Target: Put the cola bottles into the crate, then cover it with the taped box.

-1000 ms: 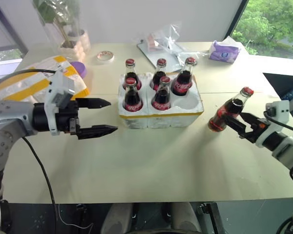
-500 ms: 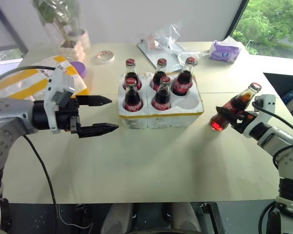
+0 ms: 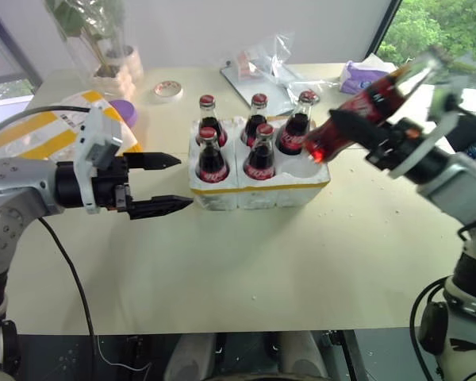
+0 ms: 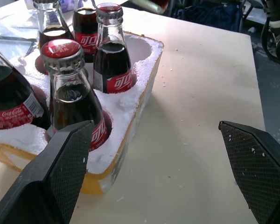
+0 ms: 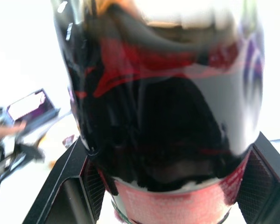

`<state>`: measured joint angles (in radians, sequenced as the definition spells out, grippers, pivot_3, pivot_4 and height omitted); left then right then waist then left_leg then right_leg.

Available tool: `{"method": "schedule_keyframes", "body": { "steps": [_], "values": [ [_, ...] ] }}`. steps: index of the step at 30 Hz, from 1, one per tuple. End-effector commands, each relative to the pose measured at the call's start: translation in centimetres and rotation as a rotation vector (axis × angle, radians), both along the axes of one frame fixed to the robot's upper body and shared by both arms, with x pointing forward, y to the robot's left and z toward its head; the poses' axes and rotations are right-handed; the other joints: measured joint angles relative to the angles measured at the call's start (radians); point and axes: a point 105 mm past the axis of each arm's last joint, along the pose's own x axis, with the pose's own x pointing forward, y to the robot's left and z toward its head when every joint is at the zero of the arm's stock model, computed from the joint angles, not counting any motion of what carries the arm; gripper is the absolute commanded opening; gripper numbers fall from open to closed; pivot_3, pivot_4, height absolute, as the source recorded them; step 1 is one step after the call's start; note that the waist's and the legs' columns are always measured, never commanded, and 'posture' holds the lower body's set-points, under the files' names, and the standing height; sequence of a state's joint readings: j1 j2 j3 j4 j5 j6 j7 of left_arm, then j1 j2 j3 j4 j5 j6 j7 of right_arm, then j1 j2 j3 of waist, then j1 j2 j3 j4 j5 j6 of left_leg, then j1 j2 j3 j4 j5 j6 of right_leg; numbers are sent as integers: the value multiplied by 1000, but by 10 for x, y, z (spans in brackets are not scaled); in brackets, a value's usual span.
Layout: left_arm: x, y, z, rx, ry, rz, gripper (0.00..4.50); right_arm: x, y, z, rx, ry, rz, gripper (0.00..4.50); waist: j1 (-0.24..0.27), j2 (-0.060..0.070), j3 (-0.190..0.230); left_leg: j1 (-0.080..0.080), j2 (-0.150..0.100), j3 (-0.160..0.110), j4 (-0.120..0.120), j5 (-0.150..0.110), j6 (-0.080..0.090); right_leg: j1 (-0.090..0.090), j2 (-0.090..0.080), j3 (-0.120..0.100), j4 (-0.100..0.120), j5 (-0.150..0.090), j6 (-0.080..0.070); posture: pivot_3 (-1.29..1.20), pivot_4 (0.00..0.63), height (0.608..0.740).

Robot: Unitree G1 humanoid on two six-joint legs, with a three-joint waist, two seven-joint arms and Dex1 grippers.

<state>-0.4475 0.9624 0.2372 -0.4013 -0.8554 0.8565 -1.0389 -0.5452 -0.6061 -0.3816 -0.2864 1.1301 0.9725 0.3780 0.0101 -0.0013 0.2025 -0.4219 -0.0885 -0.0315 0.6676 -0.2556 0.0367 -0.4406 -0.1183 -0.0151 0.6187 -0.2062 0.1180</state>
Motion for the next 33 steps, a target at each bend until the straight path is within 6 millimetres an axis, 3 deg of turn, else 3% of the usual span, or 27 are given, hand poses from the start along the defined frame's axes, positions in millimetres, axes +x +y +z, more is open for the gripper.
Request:
{"method": "schedule_keyframes", "body": {
  "steps": [1, 6, 15, 17, 19, 22, 25, 29, 33],
  "values": [
    [-1, 0, 9, 8, -53, 3, 4500, 5, 11, 12, -43, -77, 0, 2853, 0, 0, 0, 0, 0, 0, 0, 0, 0, 0, 0, 0, 0, 0, 0, 0, 150, 738],
    [-3, 2, 11, 12, -62, 15, 4500, 31, 8, -4, -92, -22, -63, 2853, 1, 0, 0, 0, 0, 0, 0, 0, 0, -1, 0, 0, 0, 0, 0, 0, 150, 738],
    [-5, 5, 9, 18, -68, 42, 4500, 30, 24, -58, -422, -27, 47, 2853, -5, 0, 0, -1, 0, 1, -1, 0, -1, -2, 1, 0, 0, 0, 0, 0, 150, 738],
    [-4, 7, 8, 16, -68, 54, 4500, 32, 26, -63, -445, -28, 59, 3916, -4, 0, 0, -1, 0, 1, -1, 0, -1, -2, 1, 0, 0, 0, 0, 0, 150, 738],
    [-2, 10, 5, 26, -66, 76, 4500, 33, 28, -58, -440, -40, 63, 4459, -4, -1, 0, -1, 0, 1, -1, 1, -1, -2, 1, 0, 0, 0, 0, 0, 150, 738],
    [3, 19, -5, 65, -68, 136, 4500, 28, 25, -44, -458, -81, 79, 4459, -4, -2, -1, 1, 0, 1, -1, 1, -1, -1, 1, 0, 0, 0, 0, 0, 150, 738],
    [12, 39, -15, 142, -94, 260, 4500, 9, 17, -20, -461, -125, 150, 4459, -3, -1, -1, 1, 0, 1, -1, 0, -1, -2, 1, 0, 1, 0, 0, 0, 150, 738],
    [27, 84, -14, 244, -186, 516, 4500, -23, -1, 24, -448, -194, 236, 4459, 2, -1, -1, 0, 0, 1, -2, 0, -1, -2, 0, 0, 0, 0, 0, 0, 150, 738],
    [30, 136, -16, 436, -264, 737, 4500, -43, -17, 50, -454, -229, 264, 4459, 2, -2, -1, 0, 1, 1, -2, 0, -1, -1, 0, 0, -2, 0, 0, 0, 150, 738]
  ]
}}
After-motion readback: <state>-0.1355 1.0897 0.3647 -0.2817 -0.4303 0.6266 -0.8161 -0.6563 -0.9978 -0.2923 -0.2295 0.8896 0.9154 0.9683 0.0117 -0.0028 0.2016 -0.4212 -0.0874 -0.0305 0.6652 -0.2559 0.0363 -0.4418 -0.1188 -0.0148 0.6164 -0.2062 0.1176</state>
